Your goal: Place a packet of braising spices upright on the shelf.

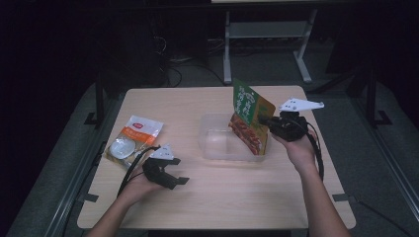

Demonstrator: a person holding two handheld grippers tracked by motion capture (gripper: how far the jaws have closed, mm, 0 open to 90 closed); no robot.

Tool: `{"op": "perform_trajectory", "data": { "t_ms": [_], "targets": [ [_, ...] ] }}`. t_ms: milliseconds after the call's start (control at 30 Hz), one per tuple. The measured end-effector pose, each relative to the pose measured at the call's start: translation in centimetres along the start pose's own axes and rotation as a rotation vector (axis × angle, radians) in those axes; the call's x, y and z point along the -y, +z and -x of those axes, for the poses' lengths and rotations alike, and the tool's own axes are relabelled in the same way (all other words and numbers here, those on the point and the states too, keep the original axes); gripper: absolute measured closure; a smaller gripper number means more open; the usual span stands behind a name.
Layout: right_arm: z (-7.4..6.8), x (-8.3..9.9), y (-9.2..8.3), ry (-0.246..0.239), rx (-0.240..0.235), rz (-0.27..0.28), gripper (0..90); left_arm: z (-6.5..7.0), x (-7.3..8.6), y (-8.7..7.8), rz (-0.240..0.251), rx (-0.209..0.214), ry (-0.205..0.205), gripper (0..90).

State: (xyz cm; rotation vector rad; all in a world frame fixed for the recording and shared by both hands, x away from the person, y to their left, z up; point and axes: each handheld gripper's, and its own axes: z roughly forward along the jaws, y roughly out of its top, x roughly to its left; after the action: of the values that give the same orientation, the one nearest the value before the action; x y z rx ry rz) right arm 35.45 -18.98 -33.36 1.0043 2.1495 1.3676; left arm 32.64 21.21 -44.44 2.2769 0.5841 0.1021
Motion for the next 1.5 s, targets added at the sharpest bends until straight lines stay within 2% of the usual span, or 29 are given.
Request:
{"op": "perform_trajectory", "data": {
  "t_ms": [500, 667, 1067, 1233, 1333, 1500],
  "targets": [
    [-0.3, 0.4, 0.6, 0.000, -0.014, -0.007, 89.8, 0.1, 0.0, 0.3, -0.015, 0.007, 0.008, 17.8],
    [-0.2, 1.1, 1.0, 0.022, -0.029, -0.013, 89.8, 0.1, 0.0, 0.4, -0.018, 0.009, 0.011, 17.6],
    [-0.5, 1.7, 1.0, 0.011, -0.035, -0.030, 89.5, 0.2, 0.0, 0.5, -0.029, 0.012, 0.009, 17.6],
    [-0.3, 2.2, 0.7, 0.022, -0.036, -0.028, 89.1, 0.2, 0.0, 0.6, -0.041, 0.012, 0.021, 17.6],
    [-0.3, 2.2, 0.7, 0.024, -0.043, -0.033, 86.8, 0.2, 0.0, 0.6, -0.043, 0.013, 0.022, 17.6],
    [-0.4, 2.4, 0.9, 0.019, -0.044, -0.042, 74.9, 0.2, 0.0, 0.7, -0.036, 0.014, 0.014, 17.6]
  ]
}}
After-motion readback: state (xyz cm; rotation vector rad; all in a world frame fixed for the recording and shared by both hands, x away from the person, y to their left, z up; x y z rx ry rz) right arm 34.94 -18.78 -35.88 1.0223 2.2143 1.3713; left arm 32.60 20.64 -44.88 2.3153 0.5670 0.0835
